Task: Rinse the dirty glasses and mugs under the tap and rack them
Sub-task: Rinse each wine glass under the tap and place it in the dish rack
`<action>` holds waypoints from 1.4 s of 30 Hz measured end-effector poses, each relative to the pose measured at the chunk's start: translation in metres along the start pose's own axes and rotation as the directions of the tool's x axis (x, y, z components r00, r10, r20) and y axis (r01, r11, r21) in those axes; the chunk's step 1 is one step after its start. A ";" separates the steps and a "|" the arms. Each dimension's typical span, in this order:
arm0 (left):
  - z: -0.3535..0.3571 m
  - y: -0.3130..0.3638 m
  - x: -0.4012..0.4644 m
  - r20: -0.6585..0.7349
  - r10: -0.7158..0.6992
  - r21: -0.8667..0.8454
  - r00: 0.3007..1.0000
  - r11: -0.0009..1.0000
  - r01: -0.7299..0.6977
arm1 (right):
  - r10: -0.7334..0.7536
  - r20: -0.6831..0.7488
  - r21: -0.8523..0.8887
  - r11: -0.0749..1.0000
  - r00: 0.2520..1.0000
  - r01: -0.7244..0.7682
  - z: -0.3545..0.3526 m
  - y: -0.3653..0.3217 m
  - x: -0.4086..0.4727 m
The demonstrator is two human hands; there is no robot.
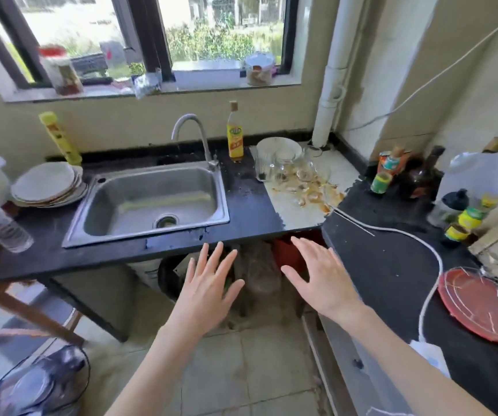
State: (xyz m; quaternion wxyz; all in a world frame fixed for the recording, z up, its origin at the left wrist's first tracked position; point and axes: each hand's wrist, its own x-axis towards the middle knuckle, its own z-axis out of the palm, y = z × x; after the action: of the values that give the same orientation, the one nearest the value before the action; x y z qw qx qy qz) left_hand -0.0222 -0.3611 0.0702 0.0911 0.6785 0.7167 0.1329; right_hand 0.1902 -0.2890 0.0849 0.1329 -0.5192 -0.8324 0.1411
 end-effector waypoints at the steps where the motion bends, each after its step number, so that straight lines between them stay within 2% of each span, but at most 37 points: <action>1: 0.002 -0.005 0.013 0.031 -0.015 0.018 0.999 1.000 0.014 | 0.006 0.005 0.007 1.000 1.000 -0.006 -0.001 0.003 0.015; 9: 0.023 -0.049 0.134 0.157 -0.010 0.035 0.988 0.999 0.004 | 0.139 0.045 0.026 0.990 0.989 -0.140 0.009 0.033 0.140; 15: 0.017 -0.078 0.236 0.209 0.077 0.042 0.975 0.995 -0.088 | 0.346 0.014 0.126 0.930 0.938 -0.345 0.024 0.068 0.234; 22: 0.027 -0.083 0.307 0.237 0.155 -0.020 0.959 0.988 -0.154 | 0.496 0.064 0.060 0.865 0.866 -0.499 0.032 0.115 0.314; 24: 0.033 -0.084 0.323 0.248 0.134 -0.011 0.960 0.991 -0.135 | 0.518 0.096 0.025 0.852 0.850 -0.523 0.036 0.127 0.329; 29: 0.049 -0.082 0.346 0.218 0.047 -0.051 0.975 0.998 -0.037 | 0.529 0.156 0.017 0.843 0.834 -0.538 0.049 0.143 0.352; 33: 0.060 -0.076 0.346 0.206 -0.055 -0.121 0.977 0.989 0.082 | 0.486 0.121 0.066 0.866 0.865 -0.496 0.056 0.151 0.359; 36: 0.064 -0.075 0.343 0.198 -0.104 -0.151 0.975 0.979 0.135 | 0.485 0.150 0.055 0.866 0.861 -0.497 0.054 0.153 0.362; 39: 0.062 -0.079 0.338 0.200 -0.140 -0.166 0.970 0.971 0.174 | 0.386 0.161 0.019 0.919 0.908 -0.394 0.051 0.143 0.361; 42: 0.055 -0.091 0.334 0.179 -0.167 -0.213 0.970 0.955 0.204 | 0.248 0.217 0.100 0.956 0.944 -0.274 0.046 0.113 0.371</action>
State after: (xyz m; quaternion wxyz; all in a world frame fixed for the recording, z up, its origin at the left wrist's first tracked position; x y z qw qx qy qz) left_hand -0.1123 -0.0289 0.0065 0.2380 0.6013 0.7476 0.1512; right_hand 0.1091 0.0887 0.0279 0.0609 -0.5984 -0.7544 0.2631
